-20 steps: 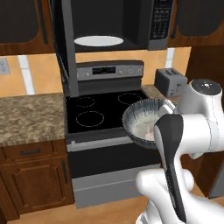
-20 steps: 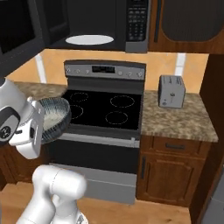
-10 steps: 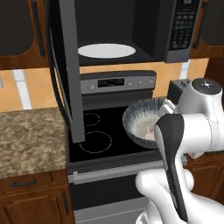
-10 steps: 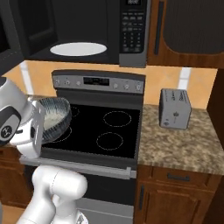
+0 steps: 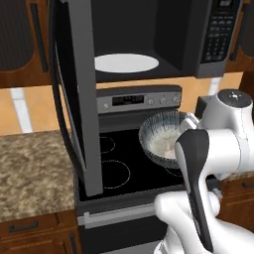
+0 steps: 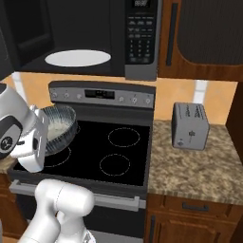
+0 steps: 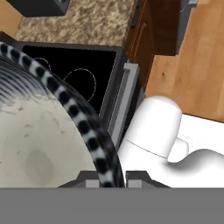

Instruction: Pick the garlic from the sink and place it in the bowl. Then pick the bowl and place it in the microwave. Then close the microwave door and press the start button.

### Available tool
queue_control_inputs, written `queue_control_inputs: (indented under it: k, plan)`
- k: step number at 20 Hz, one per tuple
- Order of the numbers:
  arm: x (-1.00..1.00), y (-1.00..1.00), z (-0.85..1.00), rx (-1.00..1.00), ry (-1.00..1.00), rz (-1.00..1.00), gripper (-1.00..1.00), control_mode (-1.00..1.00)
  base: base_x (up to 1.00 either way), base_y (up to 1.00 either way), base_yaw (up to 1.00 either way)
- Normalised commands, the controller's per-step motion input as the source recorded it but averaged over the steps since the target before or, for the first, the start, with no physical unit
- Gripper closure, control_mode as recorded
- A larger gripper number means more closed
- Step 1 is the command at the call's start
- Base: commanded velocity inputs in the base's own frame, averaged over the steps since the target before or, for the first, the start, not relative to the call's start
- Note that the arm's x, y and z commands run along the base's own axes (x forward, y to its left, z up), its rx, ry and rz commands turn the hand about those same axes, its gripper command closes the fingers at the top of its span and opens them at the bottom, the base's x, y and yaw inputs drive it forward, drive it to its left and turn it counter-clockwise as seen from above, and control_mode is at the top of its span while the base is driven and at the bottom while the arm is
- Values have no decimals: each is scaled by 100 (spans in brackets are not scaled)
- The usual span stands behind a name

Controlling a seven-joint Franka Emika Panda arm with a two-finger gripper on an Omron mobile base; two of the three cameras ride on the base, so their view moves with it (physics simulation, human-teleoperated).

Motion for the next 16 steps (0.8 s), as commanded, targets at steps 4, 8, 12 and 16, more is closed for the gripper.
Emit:
queue_control_inputs:
  k: [4, 8, 12, 16]
  plan:
    - [0, 0, 0, 0, 0, 0, 100, 100, 37, 22, 0]
    - [0, 0, 0, 0, 0, 0, 100, 100, 28, 4, 4]
    - [0, 0, 0, 0, 0, 0, 100, 100, 19, 0, 5]
    - [-8, 0, 5, 2, -3, 0, 100, -100, -2, 0, 3]
